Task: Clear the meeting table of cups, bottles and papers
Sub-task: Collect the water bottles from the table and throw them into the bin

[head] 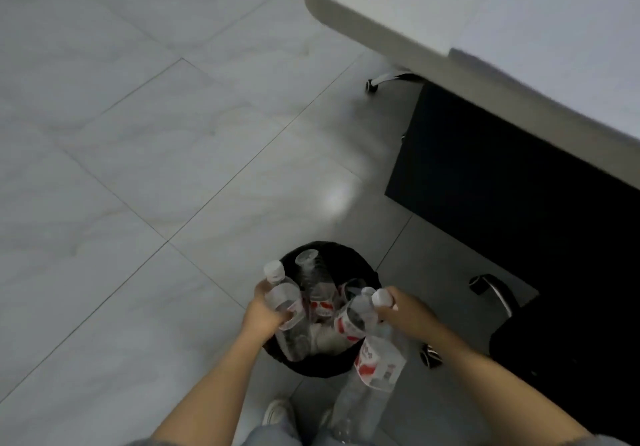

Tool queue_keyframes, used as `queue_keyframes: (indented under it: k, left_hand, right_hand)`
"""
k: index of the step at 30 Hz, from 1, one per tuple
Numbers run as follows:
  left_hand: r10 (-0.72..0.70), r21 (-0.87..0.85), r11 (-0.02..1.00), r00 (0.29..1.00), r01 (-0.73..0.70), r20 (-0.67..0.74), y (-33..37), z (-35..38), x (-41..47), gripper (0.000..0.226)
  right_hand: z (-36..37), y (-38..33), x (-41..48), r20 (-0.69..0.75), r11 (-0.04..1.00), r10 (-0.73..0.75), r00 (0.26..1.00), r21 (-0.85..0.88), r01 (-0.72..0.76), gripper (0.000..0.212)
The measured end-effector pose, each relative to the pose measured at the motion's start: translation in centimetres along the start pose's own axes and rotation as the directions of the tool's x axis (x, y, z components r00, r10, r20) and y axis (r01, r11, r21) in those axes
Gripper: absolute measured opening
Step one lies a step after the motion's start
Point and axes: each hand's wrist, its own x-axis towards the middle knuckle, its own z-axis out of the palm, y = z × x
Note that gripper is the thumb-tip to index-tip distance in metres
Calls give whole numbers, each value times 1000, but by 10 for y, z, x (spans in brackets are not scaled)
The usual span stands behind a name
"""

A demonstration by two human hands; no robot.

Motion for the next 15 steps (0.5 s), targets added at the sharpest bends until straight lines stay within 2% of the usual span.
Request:
queue_keyframes:
  k: [5, 9, 11, 13, 15]
  left_hand:
    - [2, 157, 988, 998, -11, 62, -2, 27, 40, 97]
    - [-14, 234, 972, 1000, 10, 16, -6, 40, 44, 104]
    - [-37, 215, 976, 999, 37, -2, -8, 41, 40, 103]
    - [-50, 170, 984, 999, 50, -3, -11, 37, 34, 102]
    - [-48, 147, 988, 999, 48, -4, -13, 32, 28, 105]
  right_hand:
    - [-7, -1, 56, -64, 983, 1, 998, 182, 11, 37]
    - [7, -10, 69, 13, 999, 0, 1000, 33, 0, 54]
    - [16, -12, 65, 12, 999, 29, 1000, -19, -29, 59]
    - [21, -12, 59, 7, 998, 37, 999, -48, -37, 50]
    - [20, -9, 51, -16, 999, 27, 1000, -34, -27, 30]
